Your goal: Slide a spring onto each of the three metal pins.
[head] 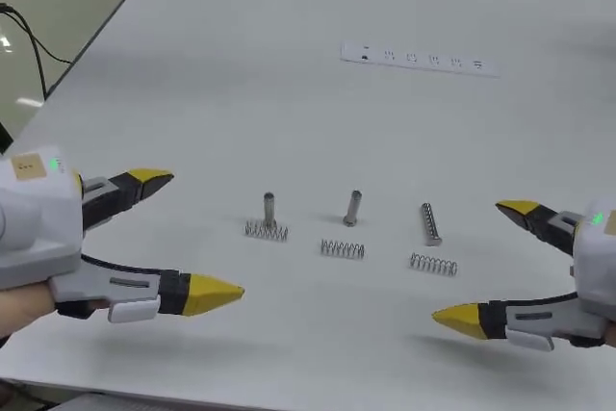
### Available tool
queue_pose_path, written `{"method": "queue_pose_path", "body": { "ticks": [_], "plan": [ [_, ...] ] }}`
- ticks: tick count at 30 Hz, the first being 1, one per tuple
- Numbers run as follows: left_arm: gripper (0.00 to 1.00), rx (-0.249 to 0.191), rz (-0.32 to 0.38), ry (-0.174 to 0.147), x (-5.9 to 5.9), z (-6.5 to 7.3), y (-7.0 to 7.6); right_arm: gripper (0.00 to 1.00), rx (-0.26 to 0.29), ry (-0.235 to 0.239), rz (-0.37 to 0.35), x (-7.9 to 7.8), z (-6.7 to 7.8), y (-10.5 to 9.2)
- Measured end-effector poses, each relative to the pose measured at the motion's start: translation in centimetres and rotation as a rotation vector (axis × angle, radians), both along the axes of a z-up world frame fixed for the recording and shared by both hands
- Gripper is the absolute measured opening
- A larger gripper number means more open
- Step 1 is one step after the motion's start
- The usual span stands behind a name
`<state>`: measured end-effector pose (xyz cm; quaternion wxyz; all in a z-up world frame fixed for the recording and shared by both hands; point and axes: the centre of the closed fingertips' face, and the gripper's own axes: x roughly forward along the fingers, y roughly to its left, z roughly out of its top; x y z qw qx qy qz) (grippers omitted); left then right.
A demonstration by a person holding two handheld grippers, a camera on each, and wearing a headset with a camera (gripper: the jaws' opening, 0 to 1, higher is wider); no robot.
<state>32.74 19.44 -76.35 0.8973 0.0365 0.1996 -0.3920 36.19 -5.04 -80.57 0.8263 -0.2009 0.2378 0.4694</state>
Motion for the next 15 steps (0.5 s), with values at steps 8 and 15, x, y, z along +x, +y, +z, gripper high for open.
{"method": "queue_pose_path", "body": {
  "ticks": [8,15],
  "plan": [
    [0.98,-0.005,-0.004,-0.003,0.0,0.2,-0.2,0.96,0.045,0.028,-0.017,-0.1,0.3,-0.1],
    [0.98,-0.015,-0.002,-0.009,0.2,0.5,-0.3,0.98,0.130,0.066,-0.014,-0.8,0.9,0.9]
  ]
}}
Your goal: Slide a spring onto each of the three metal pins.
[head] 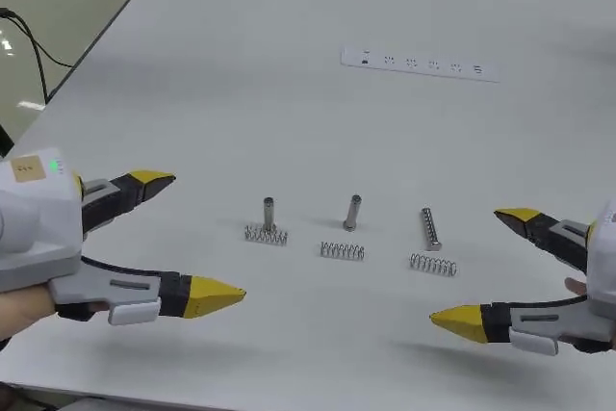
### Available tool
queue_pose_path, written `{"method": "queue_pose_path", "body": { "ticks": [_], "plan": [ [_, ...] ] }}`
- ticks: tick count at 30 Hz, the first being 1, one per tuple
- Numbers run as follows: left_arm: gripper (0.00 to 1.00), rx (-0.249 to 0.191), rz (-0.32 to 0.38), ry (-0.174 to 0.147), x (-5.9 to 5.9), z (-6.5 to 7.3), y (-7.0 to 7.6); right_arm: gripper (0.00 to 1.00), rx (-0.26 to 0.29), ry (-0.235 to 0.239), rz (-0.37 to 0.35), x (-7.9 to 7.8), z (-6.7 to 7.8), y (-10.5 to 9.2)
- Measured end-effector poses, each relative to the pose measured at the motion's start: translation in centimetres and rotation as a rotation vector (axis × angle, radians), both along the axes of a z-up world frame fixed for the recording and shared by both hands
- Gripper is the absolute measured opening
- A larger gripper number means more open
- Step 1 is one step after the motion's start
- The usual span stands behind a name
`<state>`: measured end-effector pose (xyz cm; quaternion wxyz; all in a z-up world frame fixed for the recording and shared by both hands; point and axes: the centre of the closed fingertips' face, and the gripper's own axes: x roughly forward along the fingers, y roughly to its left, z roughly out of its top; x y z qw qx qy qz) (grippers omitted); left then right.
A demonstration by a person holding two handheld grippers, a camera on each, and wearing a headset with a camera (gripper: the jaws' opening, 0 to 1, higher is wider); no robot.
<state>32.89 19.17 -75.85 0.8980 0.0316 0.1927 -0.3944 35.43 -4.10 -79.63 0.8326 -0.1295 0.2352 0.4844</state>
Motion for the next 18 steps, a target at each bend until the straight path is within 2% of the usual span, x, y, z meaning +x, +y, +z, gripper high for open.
{"method": "queue_pose_path", "body": {
  "ticks": [5,11,18],
  "plan": [
    [0.98,-0.010,0.002,-0.005,0.1,0.3,0.0,0.99,0.031,0.004,-0.009,0.0,0.4,0.2],
    [0.98,-0.027,0.015,-0.014,0.2,0.5,0.1,0.99,0.061,-0.020,-0.023,0.1,1.3,0.6],
    [0.98,-0.029,0.016,-0.018,0.1,0.5,0.0,0.99,0.053,-0.025,-0.017,-0.2,1.1,0.9]
  ]
}}
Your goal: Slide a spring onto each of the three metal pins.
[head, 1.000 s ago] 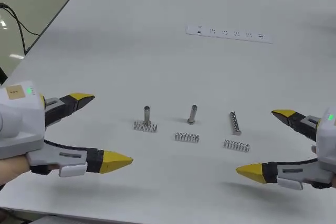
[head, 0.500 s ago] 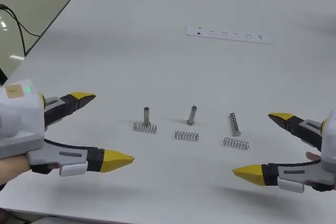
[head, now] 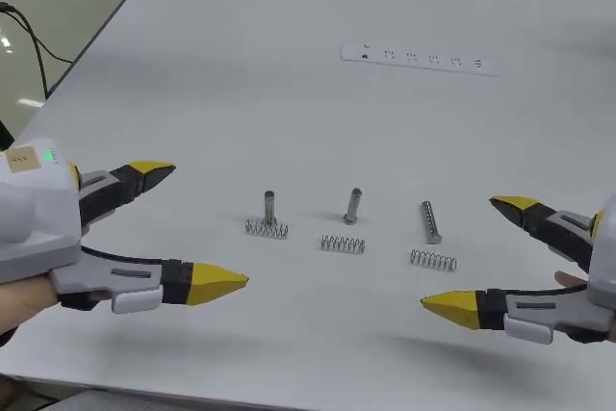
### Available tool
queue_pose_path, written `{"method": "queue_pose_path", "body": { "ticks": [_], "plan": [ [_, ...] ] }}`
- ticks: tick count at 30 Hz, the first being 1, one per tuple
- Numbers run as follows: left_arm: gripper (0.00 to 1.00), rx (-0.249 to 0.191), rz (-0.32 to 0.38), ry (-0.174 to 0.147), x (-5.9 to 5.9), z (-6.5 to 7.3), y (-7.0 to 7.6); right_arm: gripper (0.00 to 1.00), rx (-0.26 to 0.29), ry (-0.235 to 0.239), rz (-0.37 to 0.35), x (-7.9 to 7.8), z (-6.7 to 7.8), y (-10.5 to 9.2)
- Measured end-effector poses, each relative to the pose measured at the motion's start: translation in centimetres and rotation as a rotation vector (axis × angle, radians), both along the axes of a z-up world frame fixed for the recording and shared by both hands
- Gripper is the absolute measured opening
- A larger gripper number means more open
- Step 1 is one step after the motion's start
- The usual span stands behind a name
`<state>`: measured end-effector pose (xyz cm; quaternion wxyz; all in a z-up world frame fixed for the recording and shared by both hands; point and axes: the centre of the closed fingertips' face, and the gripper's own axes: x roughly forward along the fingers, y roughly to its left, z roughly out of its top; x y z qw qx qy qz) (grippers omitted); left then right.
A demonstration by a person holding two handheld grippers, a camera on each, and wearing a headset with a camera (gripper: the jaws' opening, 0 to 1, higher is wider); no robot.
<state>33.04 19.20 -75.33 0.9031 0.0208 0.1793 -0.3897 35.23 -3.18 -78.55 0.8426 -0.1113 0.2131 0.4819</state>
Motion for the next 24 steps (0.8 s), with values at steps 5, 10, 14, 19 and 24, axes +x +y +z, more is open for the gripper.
{"method": "queue_pose_path", "body": {
  "ticks": [5,10,14,19,24],
  "plan": [
    [0.98,0.000,0.001,0.004,-0.1,-0.1,0.0,0.98,0.005,0.005,-0.003,-0.1,-0.2,0.2],
    [0.98,0.003,0.001,0.008,-0.1,-0.3,0.1,0.96,-0.022,0.017,-0.005,0.0,-0.7,0.7],
    [0.98,0.005,0.001,0.008,-0.2,-0.3,0.2,0.93,-0.006,0.023,-0.016,0.7,-0.3,1.1],
    [0.98,0.006,0.002,0.009,-0.2,-0.4,0.3,0.89,-0.004,0.026,-0.032,2.1,0.0,1.3],
    [0.98,0.006,0.004,0.012,-0.2,-0.4,0.3,0.81,-0.008,0.044,-0.054,2.8,0.1,1.2]
  ]
}}
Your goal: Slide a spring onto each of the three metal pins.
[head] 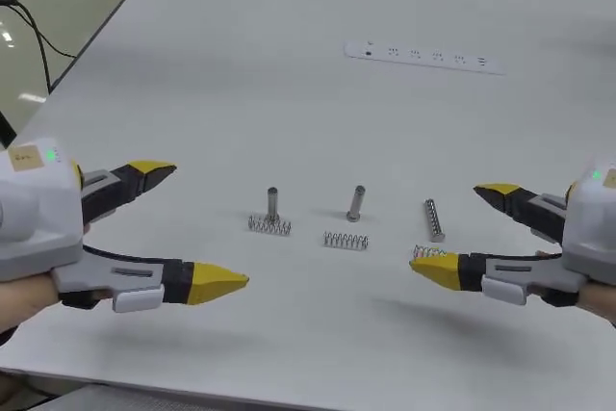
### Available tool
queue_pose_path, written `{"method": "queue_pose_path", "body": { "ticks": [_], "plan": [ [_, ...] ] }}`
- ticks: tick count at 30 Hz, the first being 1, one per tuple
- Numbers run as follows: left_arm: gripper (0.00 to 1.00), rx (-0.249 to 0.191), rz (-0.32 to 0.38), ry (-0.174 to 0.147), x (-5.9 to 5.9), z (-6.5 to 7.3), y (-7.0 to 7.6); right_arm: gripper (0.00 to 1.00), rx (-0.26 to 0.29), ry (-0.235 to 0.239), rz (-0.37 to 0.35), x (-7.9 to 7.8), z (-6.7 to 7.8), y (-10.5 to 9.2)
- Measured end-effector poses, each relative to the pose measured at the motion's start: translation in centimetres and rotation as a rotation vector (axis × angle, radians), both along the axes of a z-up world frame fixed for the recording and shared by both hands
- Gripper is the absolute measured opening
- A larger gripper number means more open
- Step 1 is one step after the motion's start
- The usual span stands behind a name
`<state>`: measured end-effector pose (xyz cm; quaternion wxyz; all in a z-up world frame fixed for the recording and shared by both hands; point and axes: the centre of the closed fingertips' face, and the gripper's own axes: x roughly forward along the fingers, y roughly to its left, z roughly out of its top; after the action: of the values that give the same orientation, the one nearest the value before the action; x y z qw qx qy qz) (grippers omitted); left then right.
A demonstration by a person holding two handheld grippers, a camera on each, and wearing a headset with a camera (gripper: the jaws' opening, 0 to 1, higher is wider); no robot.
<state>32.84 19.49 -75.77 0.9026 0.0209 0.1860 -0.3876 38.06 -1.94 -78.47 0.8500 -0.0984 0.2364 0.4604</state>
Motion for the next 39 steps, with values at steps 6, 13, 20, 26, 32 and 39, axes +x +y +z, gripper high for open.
{"method": "queue_pose_path", "body": {
  "ticks": [6,13,20,26,32,39],
  "plan": [
    [0.98,-0.002,0.000,0.004,-0.1,-0.1,0.0,0.76,0.002,0.016,-0.016,0.4,0.2,0.1],
    [0.97,0.001,-0.001,0.005,-0.1,-0.1,0.0,0.69,0.004,0.043,-0.032,0.8,0.1,0.1],
    [0.97,0.001,0.002,0.005,-0.2,-0.1,0.2,0.59,-0.027,0.081,-0.075,2.1,-0.4,-0.3],
    [0.97,0.001,0.004,0.005,-0.2,-0.2,0.3,0.46,-0.028,0.133,-0.122,3.0,-0.8,-0.4],
    [0.97,-0.001,0.004,0.003,-0.2,-0.1,0.3,0.40,-0.033,0.201,-0.178,4.1,-1.7,-0.7],
    [0.97,0.001,0.003,0.003,-0.1,-0.1,0.3,0.33,-0.033,0.277,-0.232,5.0,-2.5,-1.0]
  ]
}}
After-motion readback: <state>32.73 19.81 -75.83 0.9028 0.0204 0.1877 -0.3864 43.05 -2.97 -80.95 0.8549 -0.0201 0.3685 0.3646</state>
